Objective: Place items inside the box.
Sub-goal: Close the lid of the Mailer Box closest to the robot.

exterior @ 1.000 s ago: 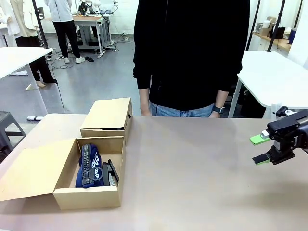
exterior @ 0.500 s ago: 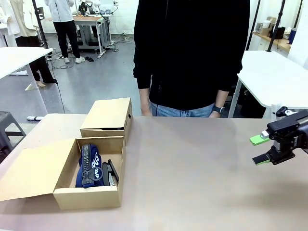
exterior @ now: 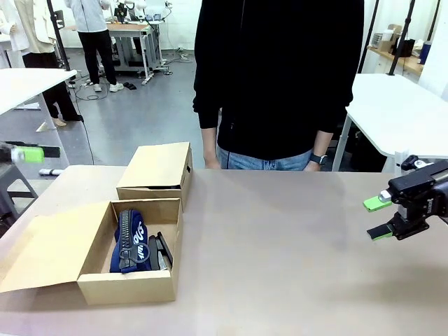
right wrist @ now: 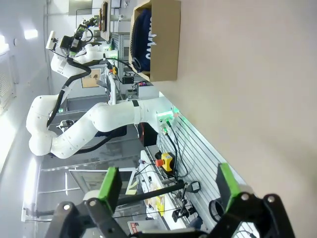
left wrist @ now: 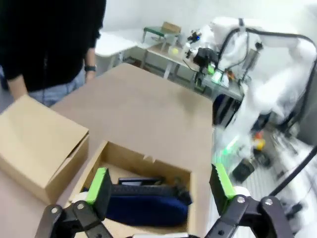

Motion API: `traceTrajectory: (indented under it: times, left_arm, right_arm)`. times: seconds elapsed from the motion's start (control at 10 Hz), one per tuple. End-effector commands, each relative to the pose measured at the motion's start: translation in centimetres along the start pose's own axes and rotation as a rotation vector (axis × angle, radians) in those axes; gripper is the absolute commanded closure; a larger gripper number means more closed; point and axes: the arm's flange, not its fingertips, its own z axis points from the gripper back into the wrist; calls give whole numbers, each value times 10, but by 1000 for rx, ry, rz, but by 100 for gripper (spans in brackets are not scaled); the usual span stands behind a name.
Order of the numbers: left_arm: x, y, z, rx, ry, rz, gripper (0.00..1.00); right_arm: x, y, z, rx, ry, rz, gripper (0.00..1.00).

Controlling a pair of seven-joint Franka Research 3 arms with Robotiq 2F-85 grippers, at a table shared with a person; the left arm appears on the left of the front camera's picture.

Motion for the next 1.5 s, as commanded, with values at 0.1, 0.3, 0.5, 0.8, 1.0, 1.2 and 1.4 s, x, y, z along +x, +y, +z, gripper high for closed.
traceTrajectory:
  times: [0.1, 0.3, 0.5, 0.8, 1.0, 1.2, 1.4]
  left_arm:
    - [-62, 3, 15, 185, 103, -919, 0]
    - [-82, 16, 49, 300, 198, -942, 0]
    - [-55, 19, 44, 68, 200, -609, 0]
    - [-59, 27, 61, 171, 213, -606, 0]
    - [-82, 52, 60, 38, 307, -569, 0]
    - [-103, 63, 82, 88, 328, -530, 0]
    - [-130, 72, 104, 159, 354, -496, 0]
  right_arm:
    - [-1, 2, 1, 11, 1, -17, 0]
    - [-1, 2, 1, 11, 1, -17, 0]
    - [-1, 2, 1, 11, 1, -17, 0]
    - [-1, 2, 1, 11, 1, -17, 0]
    - [-1, 2, 1, 11, 1, -17, 0]
    - [-1, 2, 1, 11, 1, -17, 0]
    - [-1, 2, 1, 11, 1, -17, 0]
